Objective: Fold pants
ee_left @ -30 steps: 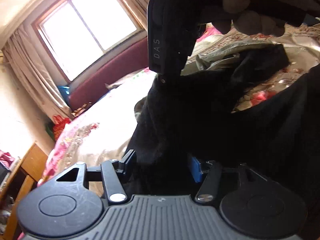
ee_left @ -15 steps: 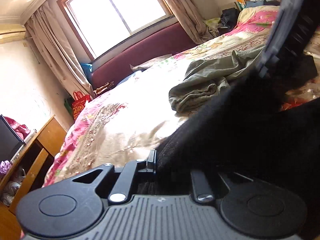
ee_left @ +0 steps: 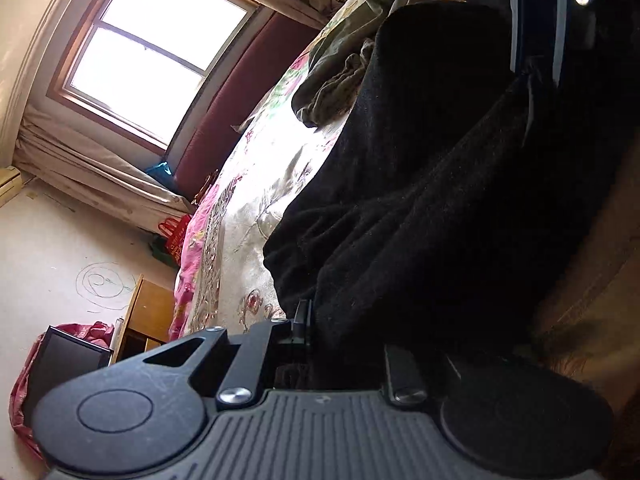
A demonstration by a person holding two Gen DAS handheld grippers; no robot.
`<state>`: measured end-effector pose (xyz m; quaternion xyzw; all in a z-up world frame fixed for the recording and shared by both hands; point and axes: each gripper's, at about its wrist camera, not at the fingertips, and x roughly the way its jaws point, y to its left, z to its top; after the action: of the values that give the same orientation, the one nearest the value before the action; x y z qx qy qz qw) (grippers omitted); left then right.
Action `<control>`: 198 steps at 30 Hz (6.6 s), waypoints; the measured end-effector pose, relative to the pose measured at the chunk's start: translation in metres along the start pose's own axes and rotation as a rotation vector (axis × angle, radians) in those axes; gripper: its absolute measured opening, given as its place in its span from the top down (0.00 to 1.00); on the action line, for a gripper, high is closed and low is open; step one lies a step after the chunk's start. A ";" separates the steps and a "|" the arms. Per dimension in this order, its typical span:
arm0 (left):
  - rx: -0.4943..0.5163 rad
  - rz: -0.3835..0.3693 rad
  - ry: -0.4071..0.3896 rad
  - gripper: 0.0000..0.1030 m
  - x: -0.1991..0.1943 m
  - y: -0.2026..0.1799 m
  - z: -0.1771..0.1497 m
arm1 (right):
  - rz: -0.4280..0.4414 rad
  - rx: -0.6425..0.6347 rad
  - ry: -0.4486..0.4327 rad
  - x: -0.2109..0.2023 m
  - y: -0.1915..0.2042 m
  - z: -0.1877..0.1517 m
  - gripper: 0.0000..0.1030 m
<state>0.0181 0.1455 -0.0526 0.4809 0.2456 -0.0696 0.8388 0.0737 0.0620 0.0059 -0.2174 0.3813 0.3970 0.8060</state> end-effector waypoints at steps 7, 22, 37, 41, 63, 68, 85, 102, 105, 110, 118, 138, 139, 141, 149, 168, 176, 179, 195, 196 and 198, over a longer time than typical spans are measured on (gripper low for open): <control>-0.068 0.025 0.010 0.66 0.007 0.013 0.002 | -0.048 -0.025 0.020 0.003 -0.009 -0.005 0.78; -0.060 0.190 -0.038 0.66 0.012 0.032 -0.008 | -0.029 0.030 -0.066 0.023 0.013 0.039 0.86; -0.263 0.085 0.142 0.57 -0.013 0.051 -0.021 | -0.042 0.346 -0.156 -0.034 -0.030 -0.018 0.66; -0.297 0.062 0.066 0.57 -0.034 0.046 0.005 | -0.258 0.518 -0.121 -0.059 -0.081 -0.049 0.65; -0.227 -0.427 -0.226 0.55 0.000 -0.083 0.199 | -0.517 1.009 0.124 -0.013 -0.296 -0.096 0.92; -0.247 -0.453 -0.210 0.55 -0.002 -0.077 0.198 | -0.454 1.087 0.012 -0.056 -0.291 -0.122 0.97; -0.193 -0.447 -0.233 0.55 -0.001 -0.092 0.208 | -0.494 1.176 0.011 -0.048 -0.298 -0.135 0.79; -0.352 -0.513 -0.236 0.72 -0.019 -0.044 0.217 | -0.286 1.201 -0.563 -0.211 -0.243 -0.152 0.99; -0.349 -0.509 -0.311 0.72 -0.051 -0.034 0.206 | -0.321 1.155 -0.720 -0.274 -0.188 -0.181 0.99; -0.204 -0.504 -0.278 0.71 -0.051 -0.076 0.207 | -0.477 1.236 -0.533 -0.260 -0.150 -0.238 0.92; -0.105 -0.472 -0.299 0.61 -0.053 -0.107 0.227 | -0.531 1.133 -0.313 -0.169 -0.201 -0.218 0.50; -0.242 -0.505 -0.342 0.52 -0.052 -0.075 0.242 | -0.378 1.274 -0.630 -0.249 -0.222 -0.227 0.96; -0.249 -0.513 -0.367 0.48 -0.060 -0.073 0.241 | -0.377 1.283 -0.674 -0.264 -0.204 -0.235 0.95; -0.238 -0.529 -0.416 0.45 -0.079 -0.076 0.237 | -0.420 1.303 -0.704 -0.285 -0.163 -0.252 0.95; 0.011 -0.608 -0.411 0.43 -0.114 -0.142 0.213 | -0.526 1.578 -0.417 -0.230 -0.087 -0.357 0.88; -0.103 -0.631 -0.372 0.42 -0.116 -0.131 0.212 | -0.884 0.625 -0.035 -0.177 -0.097 -0.217 0.57; -0.124 -0.632 -0.335 0.42 -0.113 -0.129 0.202 | -0.816 0.669 0.103 -0.124 -0.157 -0.231 0.80; -0.118 -0.625 -0.332 0.41 -0.111 -0.127 0.200 | -0.751 0.937 -0.086 -0.175 -0.172 -0.254 0.95; -0.197 -0.617 -0.395 0.36 -0.118 -0.118 0.223 | -0.596 1.575 -0.755 -0.336 -0.173 -0.376 0.96; -0.197 -0.615 -0.417 0.35 -0.123 -0.115 0.221 | -0.563 1.592 -0.802 -0.336 -0.175 -0.377 0.96; -0.195 -0.609 -0.451 0.31 -0.131 -0.113 0.221 | -0.519 1.591 -0.878 -0.340 -0.181 -0.367 0.96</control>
<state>-0.0596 -0.1160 0.0147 0.2766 0.1922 -0.3954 0.8545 -0.0766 -0.4457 0.0562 0.4874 0.1424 -0.1251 0.8524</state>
